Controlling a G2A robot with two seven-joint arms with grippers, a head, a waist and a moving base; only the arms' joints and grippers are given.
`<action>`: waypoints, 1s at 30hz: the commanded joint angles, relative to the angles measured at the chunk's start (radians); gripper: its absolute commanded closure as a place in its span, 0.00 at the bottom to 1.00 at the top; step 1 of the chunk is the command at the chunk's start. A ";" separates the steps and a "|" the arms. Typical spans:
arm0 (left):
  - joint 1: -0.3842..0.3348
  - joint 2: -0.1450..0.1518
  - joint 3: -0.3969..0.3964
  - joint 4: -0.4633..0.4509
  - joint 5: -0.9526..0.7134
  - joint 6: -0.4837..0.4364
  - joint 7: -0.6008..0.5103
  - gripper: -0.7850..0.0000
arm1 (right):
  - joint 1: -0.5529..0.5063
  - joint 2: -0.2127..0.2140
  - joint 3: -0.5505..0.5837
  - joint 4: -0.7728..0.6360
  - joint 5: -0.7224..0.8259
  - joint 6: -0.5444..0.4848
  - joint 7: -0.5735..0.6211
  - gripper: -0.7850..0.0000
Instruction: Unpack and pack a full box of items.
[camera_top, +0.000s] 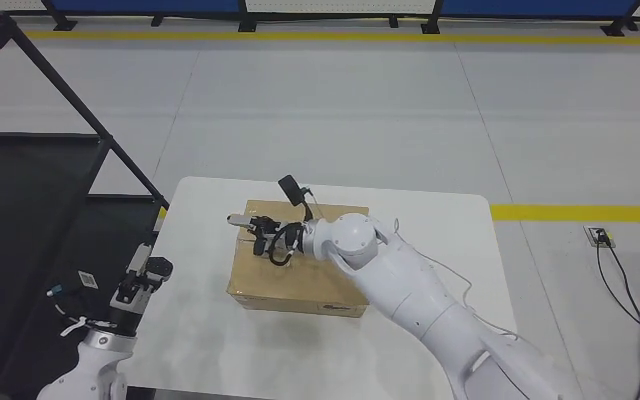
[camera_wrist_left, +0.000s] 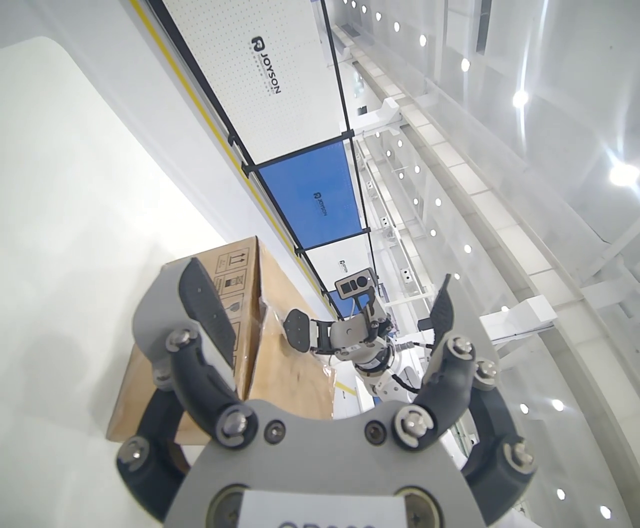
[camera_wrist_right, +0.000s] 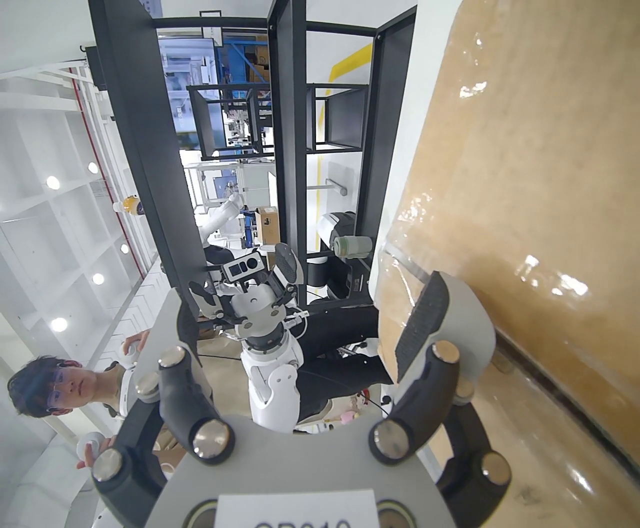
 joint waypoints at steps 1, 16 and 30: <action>-0.005 0.001 0.002 0.006 0.000 0.000 -0.005 0.00 | 0.006 -0.016 -0.006 0.018 -0.001 -0.009 -0.002 0.00; -0.028 0.008 0.010 0.040 -0.005 0.002 -0.016 0.00 | 0.043 -0.108 -0.018 0.158 -0.015 -0.060 0.061 0.00; -0.024 0.011 0.047 0.023 0.015 0.004 -0.011 0.00 | 0.053 -0.095 0.039 0.241 -0.070 -0.137 0.149 0.00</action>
